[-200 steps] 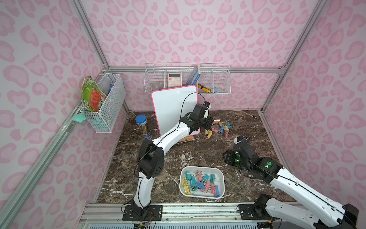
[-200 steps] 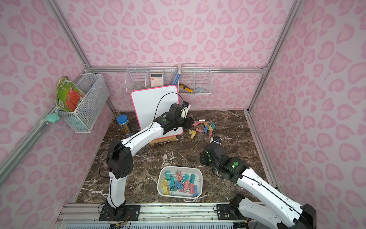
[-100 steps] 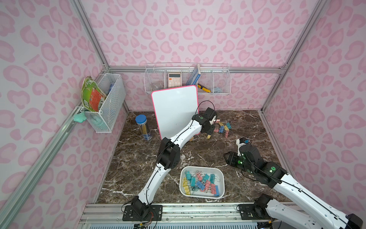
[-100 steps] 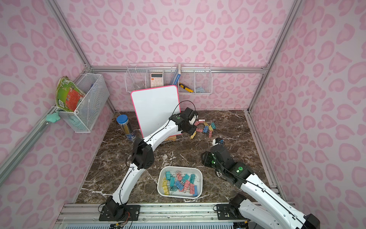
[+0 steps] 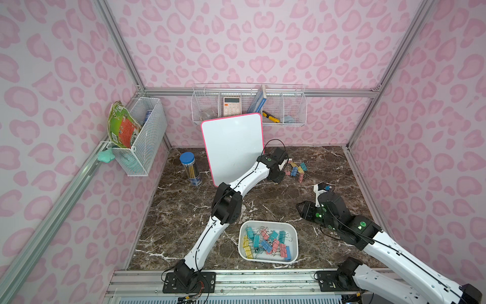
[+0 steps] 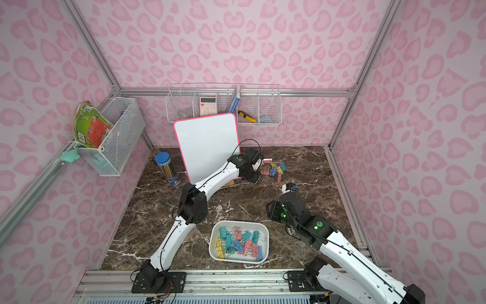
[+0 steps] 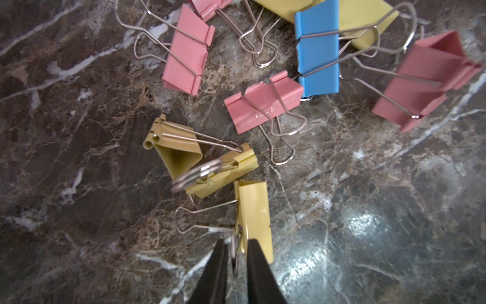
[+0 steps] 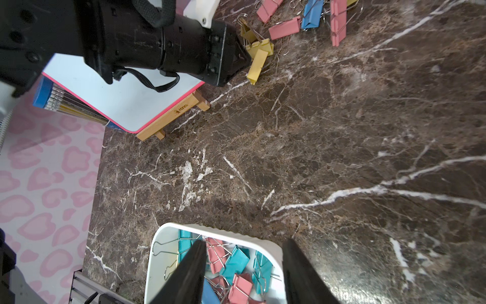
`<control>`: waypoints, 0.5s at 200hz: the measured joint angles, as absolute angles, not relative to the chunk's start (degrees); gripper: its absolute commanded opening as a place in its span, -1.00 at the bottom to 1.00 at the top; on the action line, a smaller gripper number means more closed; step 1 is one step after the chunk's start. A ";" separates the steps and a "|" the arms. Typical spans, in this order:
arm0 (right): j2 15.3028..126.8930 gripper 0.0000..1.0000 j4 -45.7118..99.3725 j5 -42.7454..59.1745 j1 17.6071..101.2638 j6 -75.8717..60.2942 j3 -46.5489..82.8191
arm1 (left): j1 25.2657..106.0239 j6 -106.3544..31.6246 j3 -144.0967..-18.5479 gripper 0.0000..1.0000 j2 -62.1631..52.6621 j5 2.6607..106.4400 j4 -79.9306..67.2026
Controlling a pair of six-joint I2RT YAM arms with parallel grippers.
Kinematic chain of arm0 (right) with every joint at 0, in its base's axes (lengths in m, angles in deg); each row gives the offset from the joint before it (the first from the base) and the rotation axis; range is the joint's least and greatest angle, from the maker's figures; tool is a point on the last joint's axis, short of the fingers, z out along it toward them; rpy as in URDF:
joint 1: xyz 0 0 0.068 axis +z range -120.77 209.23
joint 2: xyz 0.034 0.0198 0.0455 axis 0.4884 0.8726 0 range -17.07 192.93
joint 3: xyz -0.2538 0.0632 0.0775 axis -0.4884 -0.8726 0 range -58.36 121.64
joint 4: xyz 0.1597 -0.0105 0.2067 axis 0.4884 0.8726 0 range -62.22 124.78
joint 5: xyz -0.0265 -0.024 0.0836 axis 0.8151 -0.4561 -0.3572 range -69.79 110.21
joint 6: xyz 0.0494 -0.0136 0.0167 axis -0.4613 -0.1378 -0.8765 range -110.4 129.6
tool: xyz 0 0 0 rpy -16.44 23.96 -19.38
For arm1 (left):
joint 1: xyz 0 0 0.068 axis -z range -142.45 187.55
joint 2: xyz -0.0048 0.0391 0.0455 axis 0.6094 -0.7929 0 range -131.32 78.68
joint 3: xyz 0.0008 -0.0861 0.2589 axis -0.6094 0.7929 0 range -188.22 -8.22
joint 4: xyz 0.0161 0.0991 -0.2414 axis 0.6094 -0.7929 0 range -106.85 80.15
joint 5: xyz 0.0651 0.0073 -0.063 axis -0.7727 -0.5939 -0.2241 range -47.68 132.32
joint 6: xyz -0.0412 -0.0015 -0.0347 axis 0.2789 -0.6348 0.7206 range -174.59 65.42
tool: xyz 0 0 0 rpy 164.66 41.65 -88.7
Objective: Put the binder clips in the storage box
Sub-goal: Pick up the binder clip at the center of the board.
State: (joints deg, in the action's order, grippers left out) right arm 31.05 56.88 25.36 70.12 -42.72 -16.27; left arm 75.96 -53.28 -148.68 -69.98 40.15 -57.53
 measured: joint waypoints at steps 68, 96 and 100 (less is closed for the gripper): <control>30.51 0.26 54.46 24.68 62.77 -41.65 -17.91 | 78.52 -50.55 -143.85 -1.00 -60.32 45.41 -57.20; 29.61 0.36 51.03 17.23 50.05 -39.75 -20.93 | 81.07 -44.26 -129.84 -1.00 -42.97 54.09 -54.20; 29.61 0.42 50.65 16.03 48.52 -39.51 -21.28 | 81.36 -43.49 -126.63 -1.00 -39.86 54.66 -53.61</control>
